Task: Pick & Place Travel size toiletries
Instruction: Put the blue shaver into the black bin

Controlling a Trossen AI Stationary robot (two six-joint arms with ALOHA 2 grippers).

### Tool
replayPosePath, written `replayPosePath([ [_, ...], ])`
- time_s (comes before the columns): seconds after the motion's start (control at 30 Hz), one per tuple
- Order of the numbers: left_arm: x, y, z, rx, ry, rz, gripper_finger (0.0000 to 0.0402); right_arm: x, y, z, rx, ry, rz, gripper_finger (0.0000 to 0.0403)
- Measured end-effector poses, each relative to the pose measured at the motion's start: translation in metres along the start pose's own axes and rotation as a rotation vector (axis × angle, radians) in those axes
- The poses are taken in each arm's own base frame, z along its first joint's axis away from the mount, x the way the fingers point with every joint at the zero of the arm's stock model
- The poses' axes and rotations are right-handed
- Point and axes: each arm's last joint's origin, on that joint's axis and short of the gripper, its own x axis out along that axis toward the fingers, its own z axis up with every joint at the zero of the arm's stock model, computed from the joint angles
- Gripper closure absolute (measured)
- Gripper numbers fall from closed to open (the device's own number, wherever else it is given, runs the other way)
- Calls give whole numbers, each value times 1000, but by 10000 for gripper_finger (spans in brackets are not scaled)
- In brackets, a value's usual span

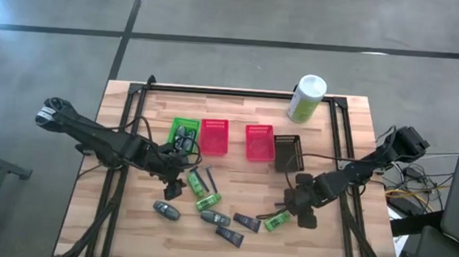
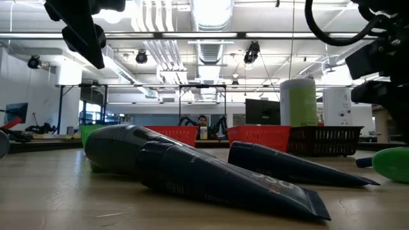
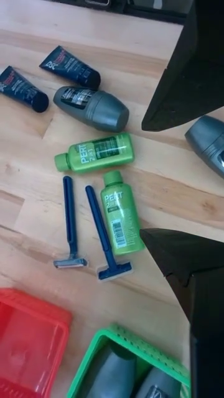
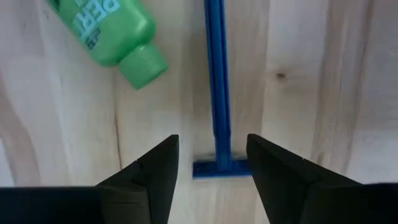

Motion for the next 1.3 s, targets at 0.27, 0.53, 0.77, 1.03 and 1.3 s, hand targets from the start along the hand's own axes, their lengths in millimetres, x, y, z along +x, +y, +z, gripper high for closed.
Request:
replayPosePath([
  [0.27,0,1,1,0,-18,23,129,17,-7,-10,19,1,5,248],
  [0.53,0,1,1,20,-27,35,129,22,-9,-13,20,-20,5,304],
  [0.77,0,1,1,27,-29,37,129,21,-9,-12,20,-18,4,369],
  [1.03,0,1,1,27,-28,37,129,-21,-1,4,165,-36,101,370],
  [1.3,0,1,1,26,-29,37,129,-89,-42,-7,985,-361,16,369],
])
